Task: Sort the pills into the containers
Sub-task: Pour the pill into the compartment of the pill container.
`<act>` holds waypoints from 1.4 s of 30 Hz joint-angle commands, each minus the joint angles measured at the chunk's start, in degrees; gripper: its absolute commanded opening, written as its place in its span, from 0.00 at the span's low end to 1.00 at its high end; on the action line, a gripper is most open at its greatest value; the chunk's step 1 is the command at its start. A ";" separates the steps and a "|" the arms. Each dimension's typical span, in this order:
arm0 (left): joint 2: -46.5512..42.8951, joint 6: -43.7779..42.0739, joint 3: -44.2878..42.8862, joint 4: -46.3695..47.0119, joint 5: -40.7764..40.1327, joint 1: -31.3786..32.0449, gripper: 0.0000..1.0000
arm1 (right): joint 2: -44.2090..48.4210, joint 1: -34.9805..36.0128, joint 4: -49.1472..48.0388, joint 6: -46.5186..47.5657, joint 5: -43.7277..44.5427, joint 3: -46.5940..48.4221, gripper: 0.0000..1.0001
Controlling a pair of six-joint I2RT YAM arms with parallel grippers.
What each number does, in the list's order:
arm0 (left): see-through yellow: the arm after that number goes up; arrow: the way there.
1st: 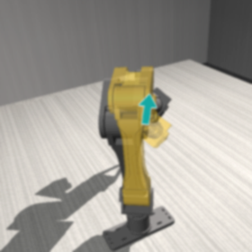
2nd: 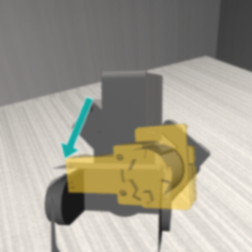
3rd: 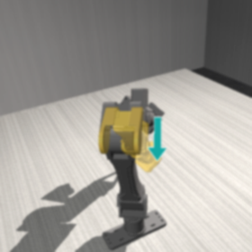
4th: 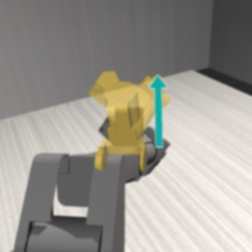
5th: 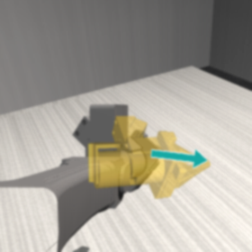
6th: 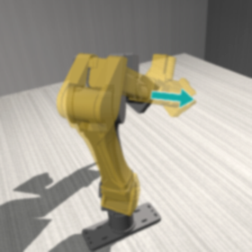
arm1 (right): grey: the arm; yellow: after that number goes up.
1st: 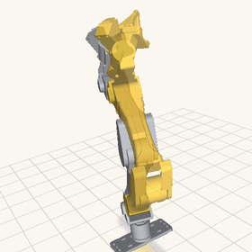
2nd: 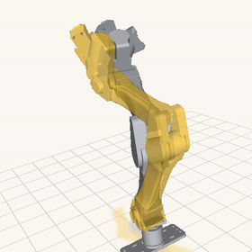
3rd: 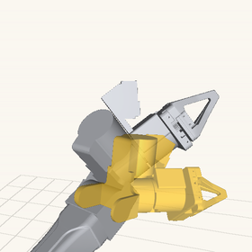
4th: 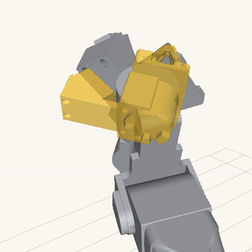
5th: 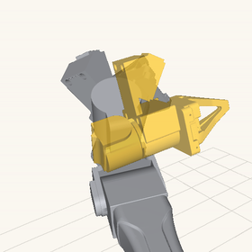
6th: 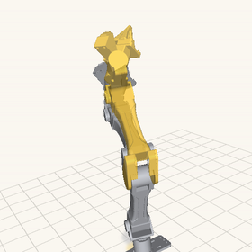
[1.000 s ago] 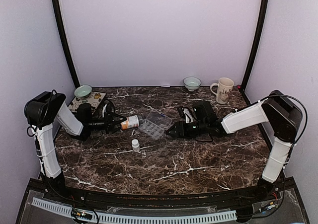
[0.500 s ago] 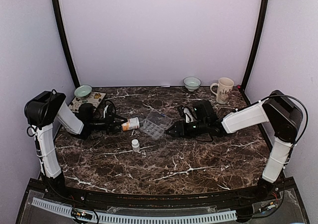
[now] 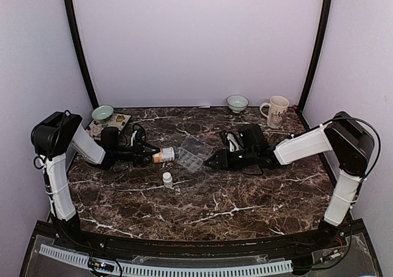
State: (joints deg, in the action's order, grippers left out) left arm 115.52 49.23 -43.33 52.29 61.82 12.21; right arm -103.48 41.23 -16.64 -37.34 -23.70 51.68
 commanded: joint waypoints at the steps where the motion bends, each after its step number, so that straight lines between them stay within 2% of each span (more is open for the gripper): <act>1: -1.12 -2.92 -1.67 -2.97 -0.02 0.77 0.05 | 1.77 -0.19 -1.48 0.42 0.07 0.79 0.29; 9: -2.33 -6.41 -3.11 -8.83 -1.03 1.24 0.05 | 1.53 -0.34 -1.46 0.52 -0.18 1.19 0.29; 42: -5.39 -13.15 -6.35 -20.49 -4.15 2.26 0.05 | 1.09 -0.31 -2.68 -0.03 -0.73 0.50 0.29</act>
State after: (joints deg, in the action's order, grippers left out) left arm 113.01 37.89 -48.73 35.20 58.89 14.15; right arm -103.48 41.19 -16.71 -37.36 -23.77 51.68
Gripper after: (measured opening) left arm 0.550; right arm 0.496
